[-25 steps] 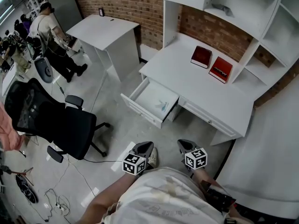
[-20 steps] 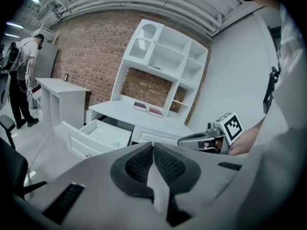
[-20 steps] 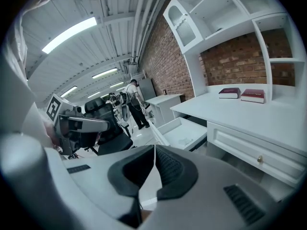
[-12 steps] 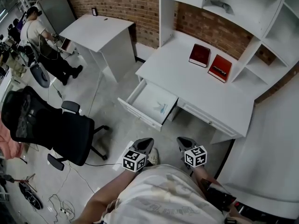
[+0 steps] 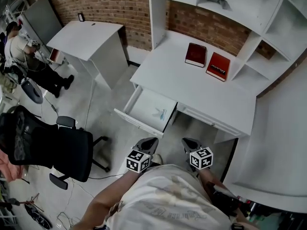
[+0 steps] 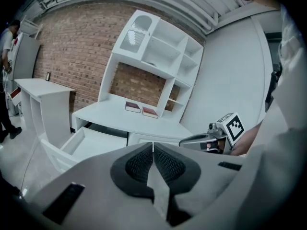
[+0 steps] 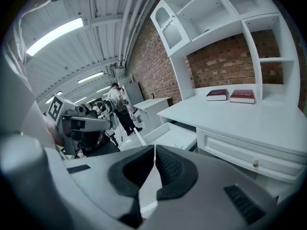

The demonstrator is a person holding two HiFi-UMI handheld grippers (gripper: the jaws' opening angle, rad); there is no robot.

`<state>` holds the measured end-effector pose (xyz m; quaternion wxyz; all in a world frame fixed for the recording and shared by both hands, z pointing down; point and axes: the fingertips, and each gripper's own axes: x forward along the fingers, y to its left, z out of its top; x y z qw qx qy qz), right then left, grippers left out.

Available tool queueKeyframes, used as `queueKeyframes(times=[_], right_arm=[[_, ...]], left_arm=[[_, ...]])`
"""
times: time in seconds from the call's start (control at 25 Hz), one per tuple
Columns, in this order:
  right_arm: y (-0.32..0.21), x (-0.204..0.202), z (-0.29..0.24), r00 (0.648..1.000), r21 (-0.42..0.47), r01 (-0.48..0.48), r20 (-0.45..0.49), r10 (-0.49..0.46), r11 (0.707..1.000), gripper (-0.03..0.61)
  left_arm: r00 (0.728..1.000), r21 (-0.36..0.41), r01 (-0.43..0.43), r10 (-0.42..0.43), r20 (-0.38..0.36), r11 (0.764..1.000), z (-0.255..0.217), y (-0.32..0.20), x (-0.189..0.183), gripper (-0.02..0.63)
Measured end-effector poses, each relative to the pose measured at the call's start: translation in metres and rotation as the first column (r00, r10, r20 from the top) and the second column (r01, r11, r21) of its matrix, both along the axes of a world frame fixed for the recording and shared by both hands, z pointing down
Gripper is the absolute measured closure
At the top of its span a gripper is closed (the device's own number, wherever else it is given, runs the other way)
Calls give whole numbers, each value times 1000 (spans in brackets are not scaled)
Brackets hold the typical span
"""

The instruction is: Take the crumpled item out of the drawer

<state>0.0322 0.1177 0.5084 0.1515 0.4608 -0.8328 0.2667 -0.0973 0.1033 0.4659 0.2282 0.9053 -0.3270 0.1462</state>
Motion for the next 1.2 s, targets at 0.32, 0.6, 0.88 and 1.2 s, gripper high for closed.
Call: queueKeyframes(times=[0.32, 0.6, 0.88, 1.2], right_arm=[[-24, 3, 8, 998, -21, -56, -9, 56, 998, 551], [-47, -5, 0, 997, 1, -70, -24, 70, 998, 551], [-50, -5, 3, 996, -9, -85, -21, 85, 996, 551], [-57, -4, 14, 997, -31, -72, 0, 72, 997, 551]], left_arm=[[999, 18, -53, 53, -8, 998, -3, -36, -1, 586], [998, 14, -56, 56, -21, 998, -2, -58, -13, 586], [998, -4, -67, 67, -22, 998, 6, -62, -11, 586], [999, -16, -38, 38, -10, 999, 10, -69, -15, 586]])
